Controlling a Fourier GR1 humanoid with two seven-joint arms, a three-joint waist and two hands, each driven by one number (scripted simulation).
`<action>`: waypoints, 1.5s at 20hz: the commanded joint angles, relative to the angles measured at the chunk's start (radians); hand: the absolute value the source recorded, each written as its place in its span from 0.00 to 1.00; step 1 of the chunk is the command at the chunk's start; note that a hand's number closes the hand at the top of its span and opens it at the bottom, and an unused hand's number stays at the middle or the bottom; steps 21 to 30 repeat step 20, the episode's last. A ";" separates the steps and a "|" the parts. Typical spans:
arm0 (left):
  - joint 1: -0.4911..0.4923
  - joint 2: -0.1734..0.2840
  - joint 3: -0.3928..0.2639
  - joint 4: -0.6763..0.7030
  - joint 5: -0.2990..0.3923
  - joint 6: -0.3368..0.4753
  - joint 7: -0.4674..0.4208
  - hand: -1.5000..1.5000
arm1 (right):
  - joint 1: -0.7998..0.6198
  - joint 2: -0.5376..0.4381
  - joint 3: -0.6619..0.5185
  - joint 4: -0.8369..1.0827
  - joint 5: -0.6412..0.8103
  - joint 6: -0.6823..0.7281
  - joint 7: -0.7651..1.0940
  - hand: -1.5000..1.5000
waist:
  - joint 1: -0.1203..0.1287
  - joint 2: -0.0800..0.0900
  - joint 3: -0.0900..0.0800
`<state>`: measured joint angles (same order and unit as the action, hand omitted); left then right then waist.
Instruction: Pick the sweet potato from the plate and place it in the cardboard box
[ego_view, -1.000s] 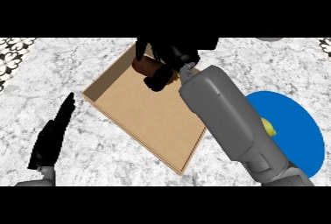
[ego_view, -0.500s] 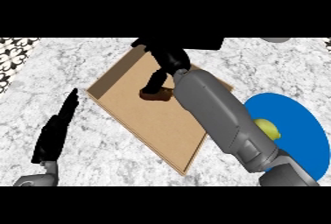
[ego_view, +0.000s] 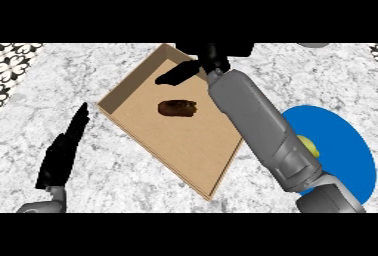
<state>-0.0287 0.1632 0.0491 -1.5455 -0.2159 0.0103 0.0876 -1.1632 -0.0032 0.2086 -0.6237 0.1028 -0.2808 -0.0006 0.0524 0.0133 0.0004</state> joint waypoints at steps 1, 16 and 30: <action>0.031 -0.028 -0.024 -0.045 -0.016 0.021 0.016 0.50 | -0.015 -0.020 -0.144 0.005 -0.116 0.020 -0.081 0.00 | -0.016 -0.004 0.001; 0.010 -0.009 0.017 -0.032 -0.001 0.012 0.041 0.50 | 0.078 -0.433 -0.403 0.163 -0.257 0.307 -0.249 0.00 | -0.032 -0.005 0.000; -0.012 -0.012 0.008 -0.026 -0.020 0.021 0.033 0.50 | 0.029 -0.532 -0.408 0.256 -0.237 0.426 -0.269 0.00 | -0.021 -0.001 0.000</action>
